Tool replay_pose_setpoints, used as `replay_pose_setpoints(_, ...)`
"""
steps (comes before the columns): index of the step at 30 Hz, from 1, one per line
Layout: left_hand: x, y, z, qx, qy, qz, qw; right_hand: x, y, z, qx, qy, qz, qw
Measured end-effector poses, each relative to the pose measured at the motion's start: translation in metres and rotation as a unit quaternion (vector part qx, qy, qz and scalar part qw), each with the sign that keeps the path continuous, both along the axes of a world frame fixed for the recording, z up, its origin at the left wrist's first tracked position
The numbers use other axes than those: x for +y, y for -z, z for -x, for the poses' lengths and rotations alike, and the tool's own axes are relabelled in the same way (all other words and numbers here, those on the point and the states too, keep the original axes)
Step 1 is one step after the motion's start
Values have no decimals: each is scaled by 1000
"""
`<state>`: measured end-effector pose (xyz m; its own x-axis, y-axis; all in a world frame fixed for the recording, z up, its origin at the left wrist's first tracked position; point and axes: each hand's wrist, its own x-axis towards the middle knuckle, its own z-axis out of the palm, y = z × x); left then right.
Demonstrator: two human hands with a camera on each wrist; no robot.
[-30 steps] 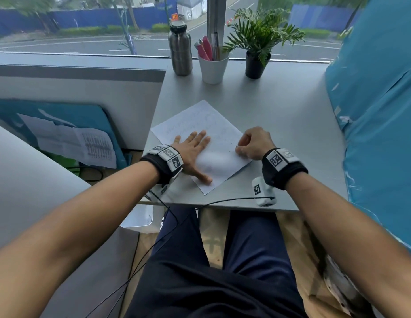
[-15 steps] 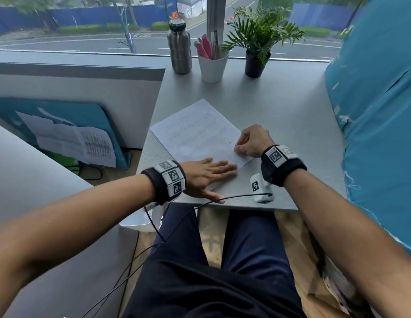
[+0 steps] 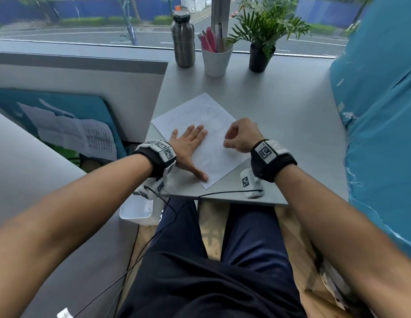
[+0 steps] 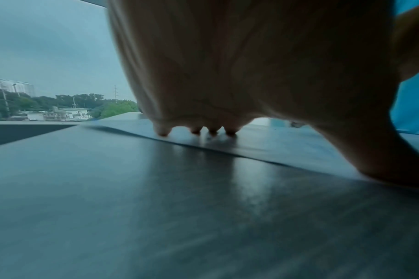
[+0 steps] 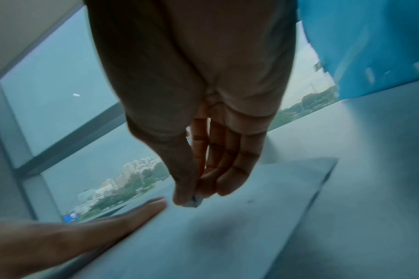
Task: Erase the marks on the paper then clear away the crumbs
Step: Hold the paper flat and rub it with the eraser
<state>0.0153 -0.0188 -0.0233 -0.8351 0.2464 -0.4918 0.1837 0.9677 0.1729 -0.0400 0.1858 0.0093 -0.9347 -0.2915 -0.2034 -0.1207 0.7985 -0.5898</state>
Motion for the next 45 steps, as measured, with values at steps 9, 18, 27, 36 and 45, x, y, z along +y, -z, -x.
replay_pose_setpoints(9, 7, -1, -2, -7, -15, 8, 1000, -46, 14, -36, 63, -36, 22, 997)
replay_pose_setpoints(18, 7, -1, -3, -10, -11, 13, 1000, -40, 11, -20, 55, -20, 17, 998)
replay_pose_setpoints(27, 10, -6, -5, -11, -19, 12, 1000, -29, 8, -11, 59, -40, 3, 997)
replay_pose_setpoints(36, 17, -17, -4, 15, -38, 56, 998, 0, 11, -12, 74, -38, -18, 996)
replay_pose_setpoints(45, 27, -22, 15, 61, 14, -60, 996, -5, 10, 7, 103, -67, -31, 992)
